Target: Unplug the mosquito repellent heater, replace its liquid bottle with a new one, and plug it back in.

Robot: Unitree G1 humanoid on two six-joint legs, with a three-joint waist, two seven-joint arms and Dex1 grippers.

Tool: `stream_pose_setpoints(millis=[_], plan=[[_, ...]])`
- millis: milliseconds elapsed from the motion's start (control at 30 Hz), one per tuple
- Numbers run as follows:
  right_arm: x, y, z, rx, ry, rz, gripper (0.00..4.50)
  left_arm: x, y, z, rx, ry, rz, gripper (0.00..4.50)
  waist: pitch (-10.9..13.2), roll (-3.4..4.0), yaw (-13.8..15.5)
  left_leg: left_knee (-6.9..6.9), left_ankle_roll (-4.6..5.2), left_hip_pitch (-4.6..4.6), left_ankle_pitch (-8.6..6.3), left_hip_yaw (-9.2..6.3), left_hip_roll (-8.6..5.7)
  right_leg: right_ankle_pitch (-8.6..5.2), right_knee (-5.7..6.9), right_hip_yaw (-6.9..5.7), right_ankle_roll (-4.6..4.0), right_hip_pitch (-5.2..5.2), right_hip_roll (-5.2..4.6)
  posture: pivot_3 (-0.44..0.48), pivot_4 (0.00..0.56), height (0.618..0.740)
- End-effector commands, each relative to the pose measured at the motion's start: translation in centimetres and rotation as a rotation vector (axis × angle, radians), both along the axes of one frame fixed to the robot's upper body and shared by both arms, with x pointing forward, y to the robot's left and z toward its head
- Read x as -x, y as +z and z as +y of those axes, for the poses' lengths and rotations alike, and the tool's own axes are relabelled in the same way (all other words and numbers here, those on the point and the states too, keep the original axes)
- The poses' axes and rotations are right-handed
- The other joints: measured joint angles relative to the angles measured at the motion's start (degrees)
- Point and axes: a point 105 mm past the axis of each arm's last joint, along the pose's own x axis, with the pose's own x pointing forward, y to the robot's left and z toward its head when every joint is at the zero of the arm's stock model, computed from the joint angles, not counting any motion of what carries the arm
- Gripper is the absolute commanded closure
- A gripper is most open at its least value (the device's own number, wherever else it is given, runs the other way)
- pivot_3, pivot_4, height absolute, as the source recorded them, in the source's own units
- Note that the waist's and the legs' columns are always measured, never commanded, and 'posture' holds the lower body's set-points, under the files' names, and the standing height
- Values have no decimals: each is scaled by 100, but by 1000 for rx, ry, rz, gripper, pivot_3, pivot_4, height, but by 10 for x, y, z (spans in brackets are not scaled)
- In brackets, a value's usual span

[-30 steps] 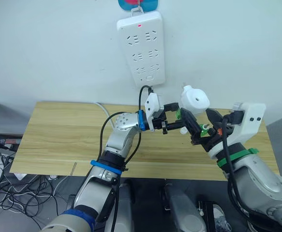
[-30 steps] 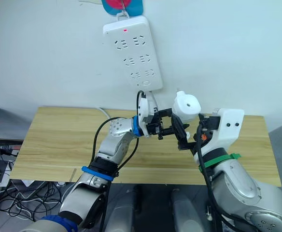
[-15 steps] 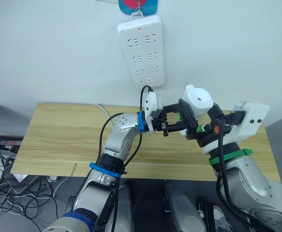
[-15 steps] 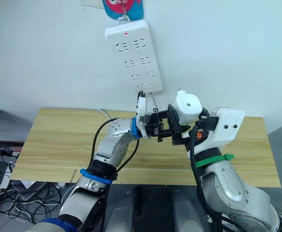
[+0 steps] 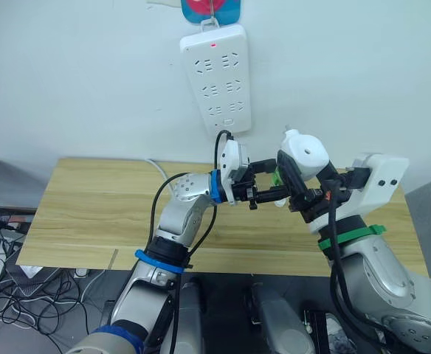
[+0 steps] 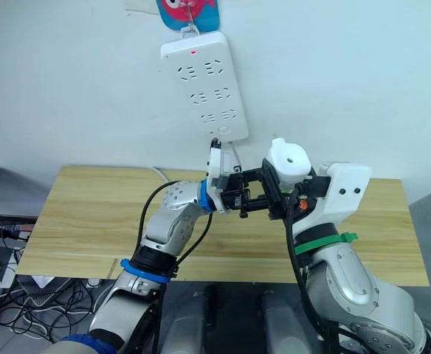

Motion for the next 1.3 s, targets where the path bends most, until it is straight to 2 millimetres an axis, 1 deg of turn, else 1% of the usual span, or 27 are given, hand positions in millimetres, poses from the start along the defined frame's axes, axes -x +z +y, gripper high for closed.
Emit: stream_pose_setpoints(millis=[33, 167, 233, 400, 533, 633, 767, 900, 1000, 1100, 1200, 1300], plan=[[10, 2, 3, -14, 31, -34, 1480, 10, 11, -3, 29, -29, -49, 2255, 0, 0, 0, 0, 0, 0, 0, 0, 0, 0, 0, 0, 0, 0, 0, -125, 318, 740], [14, -9, 3, -16, 34, -24, 1480, 9, 9, -2, 9, -16, -73, 2255, 0, 0, 2, 0, 0, 1, 0, 0, 0, 0, 4, 1, 0, -2, 0, -121, 322, 740], [16, -14, 2, -15, 31, -22, 1480, 8, 7, -1, -3, -7, -79, 1527, 0, 0, 2, 0, 0, 2, 0, 0, -1, 0, 5, 3, 0, -2, 0, -121, 322, 740], [18, -16, 1, -20, 30, -36, 1480, 6, 6, 4, -23, -2, -76, 58, 0, 0, 2, 3, 0, 5, 0, 3, 2, 0, 7, 3, 0, -2, 0, -110, 325, 740], [15, -10, 0, -22, 25, -48, 1480, 6, 8, 14, -41, 25, -36, 0, 0, 0, 0, 3, -1, 7, 0, 1, 3, -1, 12, 3, 1, -2, 1, -100, 327, 740], [11, -3, -4, -23, 9, -57, 1480, 11, 5, 25, -70, 30, -20, 0, 0, -1, -5, 3, -1, 9, 1, 3, 4, -1, 14, 6, 1, -2, 0, -90, 332, 740], [0, 8, -13, -9, -10, -74, 1481, 16, 6, 47, -118, 55, 3, 0, 0, -1, 5, 3, -2, 10, 1, -1, 5, -1, 20, 4, 1, -2, 0, -59, 340, 740], [-8, 17, -15, 5, 10, -81, 1481, 12, 8, 64, -143, 123, -16, 0, -1, -1, 29, 2, -1, 12, 1, -1, 5, -1, 20, 4, 0, -2, -2, -41, 334, 740], [-11, 19, -12, 23, 44, -81, 1481, 4, 15, 74, -130, 203, -42, 0, -1, -1, 77, 2, -1, 10, 0, -2, 3, 0, 17, 4, 0, -2, -3, -31, 331, 740], [-10, 20, -2, 51, 116, -79, 1481, 0, 22, 83, -117, 266, -49, 0, -1, -1, 113, 1, -1, 10, 0, -2, 4, 0, 17, 3, 0, -3, -4, -19, 335, 740], [-11, 20, 8, 53, 185, -76, 1481, -9, 36, 98, -98, 373, -64, 0, -1, -1, 135, 0, 4, 11, -3, -4, 6, 0, 18, 3, 0, -5, -4, 5, 334, 740], [-14, 23, 10, 54, 202, -86, 1481, -20, 51, 115, -82, 474, -100, 0, -1, -1, 170, 1, 4, 11, -3, -9, 8, 0, 18, 1, 0, -5, -4, 31, 332, 740]])
